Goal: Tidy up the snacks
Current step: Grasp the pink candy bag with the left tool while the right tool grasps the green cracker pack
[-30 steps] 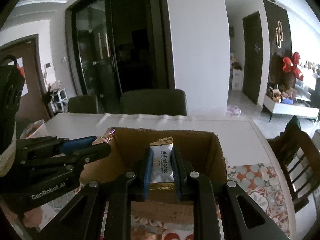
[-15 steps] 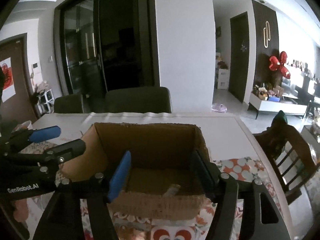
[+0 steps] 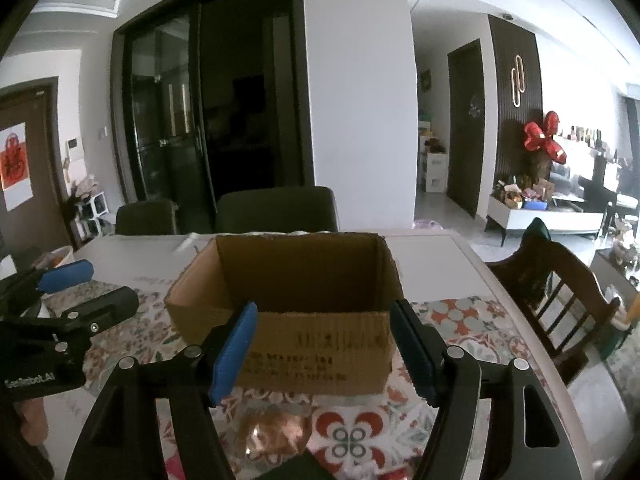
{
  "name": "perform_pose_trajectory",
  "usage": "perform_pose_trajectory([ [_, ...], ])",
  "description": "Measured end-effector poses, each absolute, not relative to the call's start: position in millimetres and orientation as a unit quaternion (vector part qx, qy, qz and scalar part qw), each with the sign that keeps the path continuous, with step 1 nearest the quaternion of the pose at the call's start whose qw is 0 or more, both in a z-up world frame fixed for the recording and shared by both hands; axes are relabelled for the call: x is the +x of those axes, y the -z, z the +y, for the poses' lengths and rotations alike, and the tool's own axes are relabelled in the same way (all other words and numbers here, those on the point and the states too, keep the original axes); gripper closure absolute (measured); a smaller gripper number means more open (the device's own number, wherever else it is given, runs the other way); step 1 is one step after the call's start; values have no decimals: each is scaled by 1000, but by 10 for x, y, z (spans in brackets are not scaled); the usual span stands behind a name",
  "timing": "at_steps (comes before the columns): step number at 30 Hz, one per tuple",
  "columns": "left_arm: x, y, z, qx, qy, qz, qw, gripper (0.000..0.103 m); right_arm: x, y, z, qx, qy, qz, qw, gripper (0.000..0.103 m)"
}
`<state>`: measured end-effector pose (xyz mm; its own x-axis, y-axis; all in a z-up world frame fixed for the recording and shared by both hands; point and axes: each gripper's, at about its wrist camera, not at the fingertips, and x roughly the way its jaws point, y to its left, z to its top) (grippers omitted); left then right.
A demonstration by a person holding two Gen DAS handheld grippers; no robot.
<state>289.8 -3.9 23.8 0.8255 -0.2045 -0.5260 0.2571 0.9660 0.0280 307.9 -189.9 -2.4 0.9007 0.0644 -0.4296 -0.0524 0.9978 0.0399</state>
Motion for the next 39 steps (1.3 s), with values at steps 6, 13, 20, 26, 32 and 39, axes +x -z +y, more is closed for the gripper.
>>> perform_pose_trajectory([
  [6, 2655, -125, 44, 44, 131, 282, 950, 18, 2775, 108, -1828, 7, -43, 226, 973, 34],
  [13, 2407, 82, 148, 37, 116, 300, 946, 18, 2560, 266, -1795, 12, -33, 242, 970, 34],
  [20, 2280, 352, 180, 36, 108, 331, 937, 18, 2374, 497, -1780, 14, -15, 269, 963, 34],
  [26, 2200, 534, 168, 45, 92, 341, 935, 18, 2275, 718, -1783, 13, -4, 286, 958, 34],
  [32, 2169, 725, 163, 28, 93, 363, 927, 18, 2237, 923, -1806, 21, -14, 314, 949, 34],
  [39, 2185, 969, 154, 21, 88, 392, 916, 19, 2220, 1132, -1774, 1, -17, 339, 941, 34],
])
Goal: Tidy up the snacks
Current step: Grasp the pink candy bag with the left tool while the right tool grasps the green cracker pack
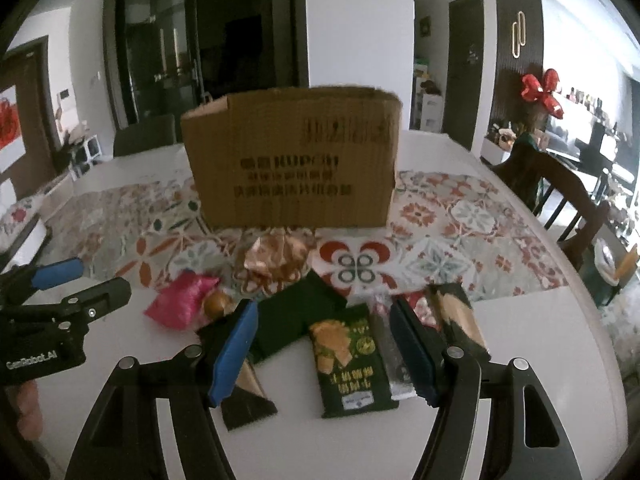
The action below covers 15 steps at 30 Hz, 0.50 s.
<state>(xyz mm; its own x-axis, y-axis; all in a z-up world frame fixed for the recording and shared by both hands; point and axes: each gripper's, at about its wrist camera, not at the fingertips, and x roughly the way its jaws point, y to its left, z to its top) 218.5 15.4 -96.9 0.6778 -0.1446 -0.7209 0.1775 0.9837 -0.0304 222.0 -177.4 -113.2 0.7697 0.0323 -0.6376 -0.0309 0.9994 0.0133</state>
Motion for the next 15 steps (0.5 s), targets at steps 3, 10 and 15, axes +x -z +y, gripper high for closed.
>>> perform_pose_trajectory([
  [3, 2204, 1024, 131, 29, 81, 389, 917, 19, 2239, 1223, -1788, 2, -16, 352, 936, 34],
  [10, 2289, 1125, 63, 44, 74, 378, 922, 19, 2276, 1371, -1815, 2, -14, 370, 929, 37],
  [15, 2407, 1203, 18, 39, 78, 390, 917, 24, 2332, 1438, -1844, 7, -14, 382, 924, 40],
])
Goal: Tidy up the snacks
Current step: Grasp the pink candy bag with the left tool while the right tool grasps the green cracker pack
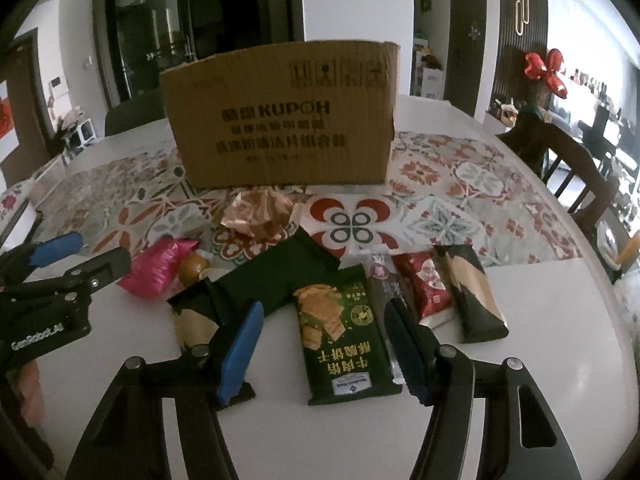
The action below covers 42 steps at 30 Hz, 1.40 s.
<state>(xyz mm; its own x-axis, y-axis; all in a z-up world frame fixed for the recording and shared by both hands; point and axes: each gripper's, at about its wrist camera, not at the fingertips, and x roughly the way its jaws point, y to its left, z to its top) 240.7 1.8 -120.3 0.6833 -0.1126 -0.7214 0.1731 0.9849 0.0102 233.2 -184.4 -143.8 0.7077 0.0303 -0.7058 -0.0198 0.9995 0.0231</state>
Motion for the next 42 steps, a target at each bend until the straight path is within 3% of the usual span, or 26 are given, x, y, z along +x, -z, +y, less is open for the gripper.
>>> perform_pose_trajectory([
  [23, 2718, 1530, -91, 24, 91, 436, 895, 42, 2551, 1650, -1864, 9, -26, 420, 907, 42],
  [25, 2729, 1544, -95, 21, 96, 439, 893, 51, 2560, 1680, -1884, 17, -25, 423, 906, 45],
  [27, 2734, 1554, -100, 17, 102, 443, 891, 55, 2557, 1681, -1878, 13, -21, 423, 906, 52],
  [31, 2723, 1557, -104, 17, 105, 440, 892, 60, 2544, 1682, -1875, 15, -22, 423, 906, 55],
  [42, 2542, 1357, -76, 13, 118, 427, 896, 63, 2445, 1536, -1831, 13, -28, 401, 916, 56],
])
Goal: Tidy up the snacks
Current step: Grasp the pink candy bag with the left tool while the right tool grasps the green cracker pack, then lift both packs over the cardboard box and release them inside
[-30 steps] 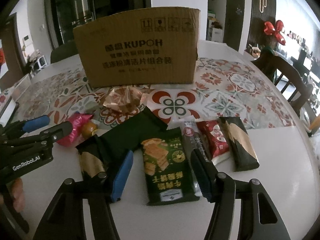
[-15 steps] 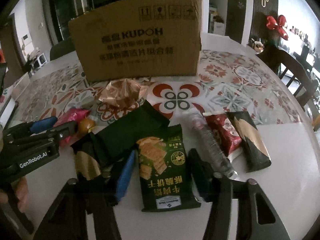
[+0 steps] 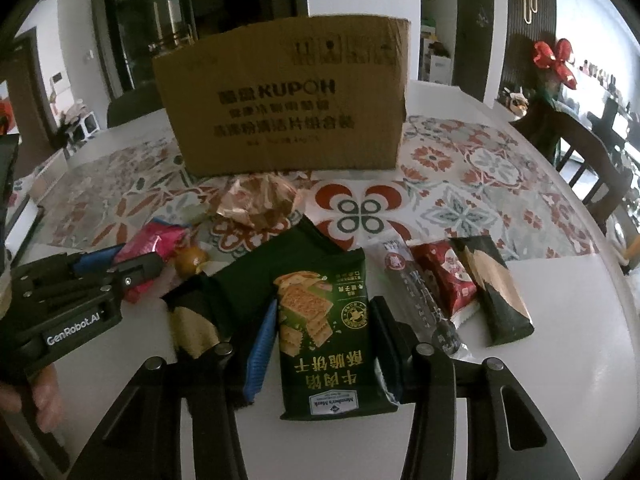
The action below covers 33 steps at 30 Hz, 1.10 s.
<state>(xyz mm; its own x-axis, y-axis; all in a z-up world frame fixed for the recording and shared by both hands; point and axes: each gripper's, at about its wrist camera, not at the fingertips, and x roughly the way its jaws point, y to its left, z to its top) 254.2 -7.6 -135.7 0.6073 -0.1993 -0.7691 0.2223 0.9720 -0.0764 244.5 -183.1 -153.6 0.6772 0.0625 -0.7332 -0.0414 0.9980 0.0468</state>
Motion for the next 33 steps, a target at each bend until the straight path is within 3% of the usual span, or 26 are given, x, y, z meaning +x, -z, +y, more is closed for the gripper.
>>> perform_pose_trajectory([
  [18, 2158, 761, -64, 17, 120, 363, 924, 64, 2180, 1053, -1867, 24, -47, 328, 943, 56],
  [33, 2331, 107, -148, 16, 137, 284, 949, 64, 2386, 499, -1967, 43, -64, 256, 964, 56],
])
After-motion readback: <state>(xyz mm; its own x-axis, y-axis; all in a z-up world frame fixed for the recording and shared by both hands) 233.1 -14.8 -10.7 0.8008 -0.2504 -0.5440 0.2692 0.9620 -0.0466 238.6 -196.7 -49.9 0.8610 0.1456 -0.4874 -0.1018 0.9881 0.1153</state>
